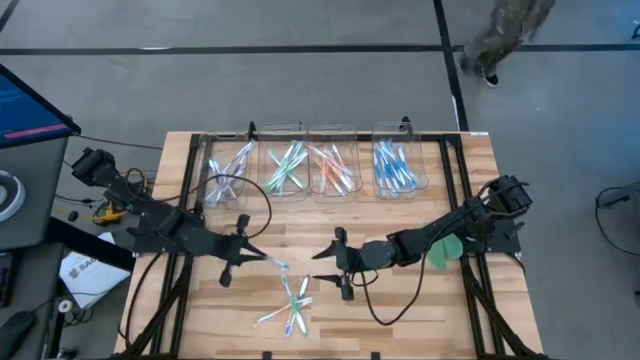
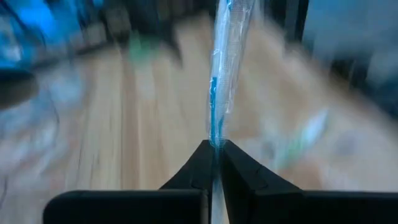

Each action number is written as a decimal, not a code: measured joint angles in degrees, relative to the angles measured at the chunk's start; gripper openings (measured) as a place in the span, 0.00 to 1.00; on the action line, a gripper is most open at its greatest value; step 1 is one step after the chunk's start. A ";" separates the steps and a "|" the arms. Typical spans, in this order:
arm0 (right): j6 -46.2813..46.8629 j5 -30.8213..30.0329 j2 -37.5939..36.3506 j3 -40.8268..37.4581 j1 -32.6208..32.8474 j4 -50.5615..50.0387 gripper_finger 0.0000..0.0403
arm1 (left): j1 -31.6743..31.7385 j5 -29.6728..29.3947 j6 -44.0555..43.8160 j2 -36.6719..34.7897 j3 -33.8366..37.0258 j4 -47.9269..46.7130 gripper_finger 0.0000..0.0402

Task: Pick & Place Toothbrushes
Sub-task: Put the blue toothbrush into the right transparent bin, then put the green toothbrush into the middle left transparent bin

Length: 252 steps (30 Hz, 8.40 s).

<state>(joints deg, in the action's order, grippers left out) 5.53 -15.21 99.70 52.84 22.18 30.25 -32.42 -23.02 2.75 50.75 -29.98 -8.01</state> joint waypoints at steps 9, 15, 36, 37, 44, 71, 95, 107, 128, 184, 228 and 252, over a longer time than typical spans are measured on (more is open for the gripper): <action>-13.60 -0.08 -0.39 0.02 -2.18 14.12 0.49 | 2.26 0.09 4.10 -0.04 8.96 39.18 0.02; -29.91 -0.08 -0.46 0.63 -2.71 25.24 0.47 | 5.77 3.84 4.10 4.09 12.90 54.11 0.02; -28.81 0.36 -0.42 13.46 -8.45 6.96 0.63 | 17.05 14.89 4.30 13.17 12.97 65.03 0.02; -28.81 0.41 -0.42 13.85 -8.59 6.06 0.63 | 17.27 14.88 4.30 13.17 12.95 65.07 0.02; -28.81 5.64 -0.42 14.73 -9.61 4.38 0.54 | 19.23 15.98 4.12 13.17 12.97 65.14 0.02; -29.70 12.23 -0.37 14.73 -12.19 4.43 0.02 | 19.65 12.94 0.99 13.17 12.92 65.99 0.12; -2.94 -17.18 -19.69 14.80 -9.70 -47.62 0.02 | 18.58 16.96 -1.59 13.17 12.90 65.50 0.42; 10.37 -8.25 -37.90 15.09 -38.41 -67.24 0.02 | 19.42 16.94 -1.54 13.17 12.90 65.44 0.41; 9.04 16.22 -12.58 15.34 -67.98 -74.37 0.08 | 20.09 16.92 -1.52 13.17 12.90 61.91 0.41; 0.07 22.93 -9.15 18.86 -3.32 -56.46 0.23 | 6.10 17.25 10.59 6.39 6.69 31.68 0.59; 15.32 22.41 2.17 18.96 -0.09 -28.12 0.22 | 7.65 26.31 22.31 40.13 5.93 43.53 0.44; 17.01 22.83 4.52 18.91 -0.21 -17.73 0.23 | 11.98 31.23 20.86 45.96 5.93 45.24 0.36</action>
<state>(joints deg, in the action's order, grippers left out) 22.53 7.62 104.22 71.75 21.97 12.52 -20.44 8.21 23.62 96.71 -24.05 37.24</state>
